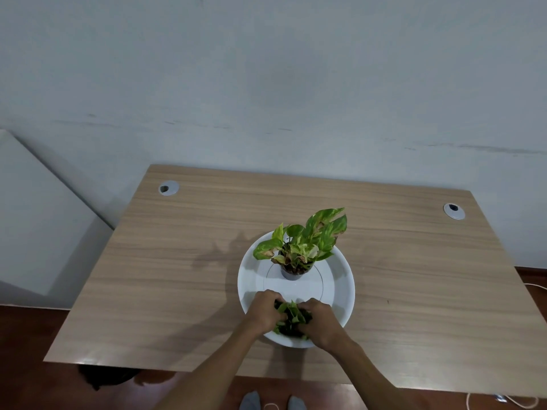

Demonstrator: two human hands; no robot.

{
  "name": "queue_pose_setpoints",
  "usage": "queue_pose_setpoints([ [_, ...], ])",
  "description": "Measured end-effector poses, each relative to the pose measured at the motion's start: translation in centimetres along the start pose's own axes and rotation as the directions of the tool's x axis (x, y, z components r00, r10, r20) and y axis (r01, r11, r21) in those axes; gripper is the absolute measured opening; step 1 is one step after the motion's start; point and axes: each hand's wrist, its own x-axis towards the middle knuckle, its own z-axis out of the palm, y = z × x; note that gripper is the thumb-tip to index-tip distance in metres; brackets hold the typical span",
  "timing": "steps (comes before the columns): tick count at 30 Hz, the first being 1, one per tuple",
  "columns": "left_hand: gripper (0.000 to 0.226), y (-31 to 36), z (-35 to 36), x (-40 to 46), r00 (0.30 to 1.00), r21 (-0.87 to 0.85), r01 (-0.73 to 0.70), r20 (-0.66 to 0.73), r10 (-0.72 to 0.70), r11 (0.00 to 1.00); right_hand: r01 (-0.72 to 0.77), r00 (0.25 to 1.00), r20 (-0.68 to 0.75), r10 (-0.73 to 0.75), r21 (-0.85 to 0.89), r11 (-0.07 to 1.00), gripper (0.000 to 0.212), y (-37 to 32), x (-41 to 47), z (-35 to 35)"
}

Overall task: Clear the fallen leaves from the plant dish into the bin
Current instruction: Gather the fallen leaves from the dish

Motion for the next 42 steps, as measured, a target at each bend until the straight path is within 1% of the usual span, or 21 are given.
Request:
queue_pose_setpoints([
  [3, 0.026, 0.0, 0.1, 0.1, 1.0, 0.009, 0.007, -0.024, -0.006, 1.0, -0.029, 0.999, -0.032, 0.029, 0.019, 0.999, 0.018, 0.0, 0.4, 0.2],
  [7, 0.025, 0.1, 0.2, 0.2, 0.999, 0.013, 0.008, -0.043, -0.008, 1.0, -0.039, 0.999, -0.022, 0.04, 0.057, 0.998, 0.024, -0.1, 0.8, 0.2],
  [10, 0.022, 0.2, 0.3, 0.0, 0.998, 0.002, 0.012, -0.059, -0.011, 1.0, -0.066, 0.997, -0.022, 0.068, 0.097, 0.993, 0.02, 0.1, 1.1, 0.1],
  [13, 0.02, 0.2, 0.0, -0.1, 0.998, -0.035, 0.008, -0.056, -0.01, 0.999, -0.074, 0.997, 0.002, 0.075, 0.141, 0.987, 0.011, 0.1, 1.4, 0.0],
  [19, 0.013, 0.6, -1.3, -0.2, 0.999, -0.146, 0.047, 0.0, -0.047, 0.988, -0.095, 0.995, 0.037, 0.088, 0.29, 0.952, 0.006, -0.2, 1.1, -1.3],
  [20, 0.012, 0.8, -1.5, -0.3, 0.999, -0.163, 0.049, 0.007, -0.048, 0.985, -0.097, 0.995, 0.047, 0.087, 0.302, 0.948, 0.007, -0.3, 1.0, -1.6],
  [23, 0.012, 1.3, -1.8, -0.6, 0.999, -0.212, 0.049, 0.021, -0.045, 0.976, -0.102, 0.994, 0.07, 0.084, 0.301, 0.948, 0.025, -0.7, 0.7, -2.7],
  [24, 0.013, 1.5, -2.0, -0.6, 0.999, -0.222, 0.049, 0.019, -0.046, 0.974, -0.101, 0.994, 0.07, 0.084, 0.303, 0.948, 0.023, -0.8, 0.6, -3.0],
  [27, 0.014, 2.2, -2.6, -0.6, 0.999, -0.261, 0.053, 0.012, -0.052, 0.964, -0.099, 0.995, 0.057, 0.085, 0.33, 0.939, 0.003, -1.2, 0.4, -3.8],
  [30, 0.013, 2.6, -3.2, -0.5, 0.999, -0.272, 0.045, 0.0, -0.047, 0.961, -0.107, 0.994, 0.033, 0.102, 0.367, 0.924, 0.009, -1.5, 0.2, -4.3],
  [34, 0.017, 3.0, -4.0, -0.8, 0.998, -0.316, 0.06, -0.004, -0.065, 0.947, -0.097, 0.995, 0.014, 0.1, 0.403, 0.91, 0.011, -2.2, 0.1, -4.9],
  [37, 0.015, 3.5, -4.6, -1.1, 0.998, -0.363, 0.056, -0.009, -0.064, 0.93, -0.071, 0.996, -0.009, 0.083, 0.436, 0.897, 0.01, -2.8, -0.2, -5.5],
  [40, 0.012, 4.0, -4.8, -1.7, 0.997, -0.421, 0.049, -0.037, -0.071, 0.906, -0.043, 0.998, -0.025, 0.061, 0.459, 0.887, 0.007, -3.2, -0.4, -6.0],
  [42, 0.014, 4.2, -4.9, -1.9, 0.995, -0.456, 0.033, -0.071, -0.073, 0.89, -0.031, 0.997, -0.053, 0.063, 0.467, 0.884, 0.01, -3.4, -0.3, -6.1],
])
